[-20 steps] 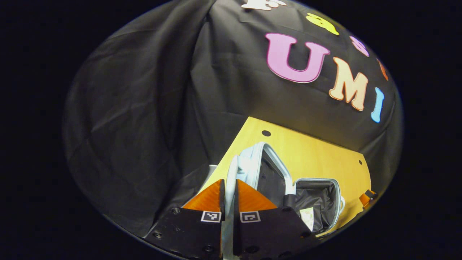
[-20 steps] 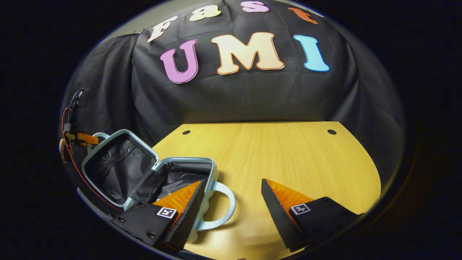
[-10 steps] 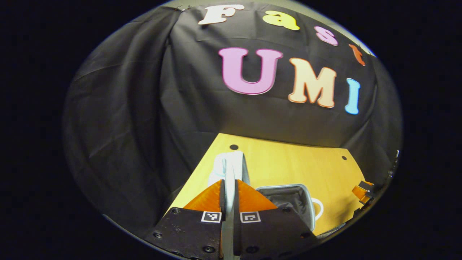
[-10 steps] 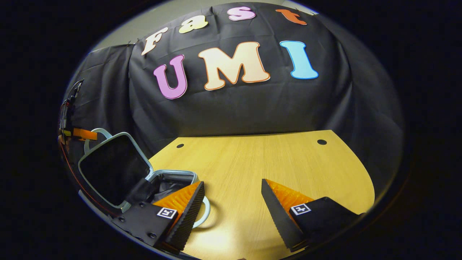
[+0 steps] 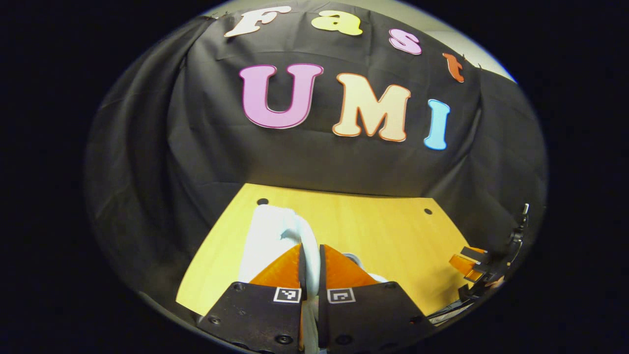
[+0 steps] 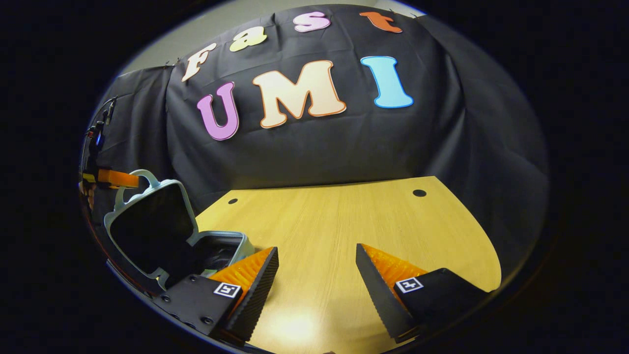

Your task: First open the suitcase, pack the skin care products into it, and then close the suitcase.

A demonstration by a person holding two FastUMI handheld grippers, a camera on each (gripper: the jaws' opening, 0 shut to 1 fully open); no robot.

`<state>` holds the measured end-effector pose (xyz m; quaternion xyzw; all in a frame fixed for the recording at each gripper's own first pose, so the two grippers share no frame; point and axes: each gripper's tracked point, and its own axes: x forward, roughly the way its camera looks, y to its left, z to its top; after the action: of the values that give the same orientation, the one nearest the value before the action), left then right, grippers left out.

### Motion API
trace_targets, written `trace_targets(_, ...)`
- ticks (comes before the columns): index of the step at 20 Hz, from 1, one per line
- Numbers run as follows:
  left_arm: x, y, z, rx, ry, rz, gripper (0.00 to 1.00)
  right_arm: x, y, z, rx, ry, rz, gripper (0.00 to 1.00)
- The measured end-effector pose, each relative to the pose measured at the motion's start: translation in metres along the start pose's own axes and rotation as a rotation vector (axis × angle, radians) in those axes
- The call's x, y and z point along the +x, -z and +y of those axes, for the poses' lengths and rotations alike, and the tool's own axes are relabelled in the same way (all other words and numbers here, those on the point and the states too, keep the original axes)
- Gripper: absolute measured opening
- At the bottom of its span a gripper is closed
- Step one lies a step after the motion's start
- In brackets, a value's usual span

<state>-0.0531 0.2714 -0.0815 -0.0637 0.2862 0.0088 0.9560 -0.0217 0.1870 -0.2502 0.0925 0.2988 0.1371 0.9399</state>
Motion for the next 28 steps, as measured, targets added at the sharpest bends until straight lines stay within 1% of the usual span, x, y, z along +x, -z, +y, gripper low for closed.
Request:
trace_targets(5,0.014,0.02,-0.059,-0.006,0.106,0.046,0.05,-0.011,-0.004,-0.023,-0.005,0.024,-0.007,0.98)
trace_targets(8,0.025,0.045,-0.097,-0.009,0.168,0.101,0.05,-0.019,-0.006,-0.037,-0.008,0.039,-0.011,0.98)
trace_targets(10,0.037,0.065,-0.113,-0.002,0.196,0.147,0.05,-0.024,-0.007,-0.048,-0.015,0.053,-0.014,0.98)
trace_targets(12,0.05,0.08,-0.125,0.001,0.206,0.179,0.05,-0.029,-0.007,-0.061,-0.021,0.07,-0.014,0.98)
trace_targets(13,0.05,0.087,-0.131,0.0,0.213,0.191,0.07,-0.032,-0.008,-0.068,-0.02,0.081,-0.016,0.98)
trace_targets(15,0.056,0.1,-0.139,0.002,0.221,0.214,0.05,-0.037,-0.008,-0.082,-0.012,0.104,-0.016,0.98)
trace_targets(18,0.063,0.117,-0.153,0.0,0.232,0.244,0.06,-0.047,-0.01,-0.1,-0.023,0.13,-0.017,0.98)
trace_targets(20,0.074,0.129,-0.158,0.01,0.221,0.26,0.1,-0.052,-0.016,-0.11,-0.031,0.138,-0.032,0.98)
trace_targets(21,0.077,0.134,-0.159,0.018,0.2,0.267,0.12,-0.054,-0.018,-0.114,-0.032,0.137,-0.039,0.98)
trace_targets(22,0.079,0.135,-0.158,0.034,0.171,0.258,0.17,-0.057,-0.021,-0.117,-0.028,0.134,-0.046,0.98)
trace_targets(23,0.078,0.135,-0.16,0.037,0.148,0.254,0.17,-0.06,-0.027,-0.119,-0.02,0.124,-0.06,0.98)
trace_targets(24,0.075,0.129,-0.166,0.035,0.139,0.232,0.22,-0.062,-0.036,-0.121,-0.016,0.115,-0.083,0.98)
trace_targets(25,0.072,0.119,-0.174,0.041,0.13,0.195,0.33,-0.064,-0.05,-0.123,-0.017,0.101,-0.111,0.98)
trace_targets(27,0.066,0.09,-0.188,0.067,0.095,0.088,0.49,-0.068,-0.074,-0.124,-0.03,0.075,-0.166,0.98)
trace_targets(28,0.063,0.074,-0.191,0.086,0.05,0.023,0.7,-0.071,-0.088,-0.125,-0.038,0.064,-0.194,0.98)
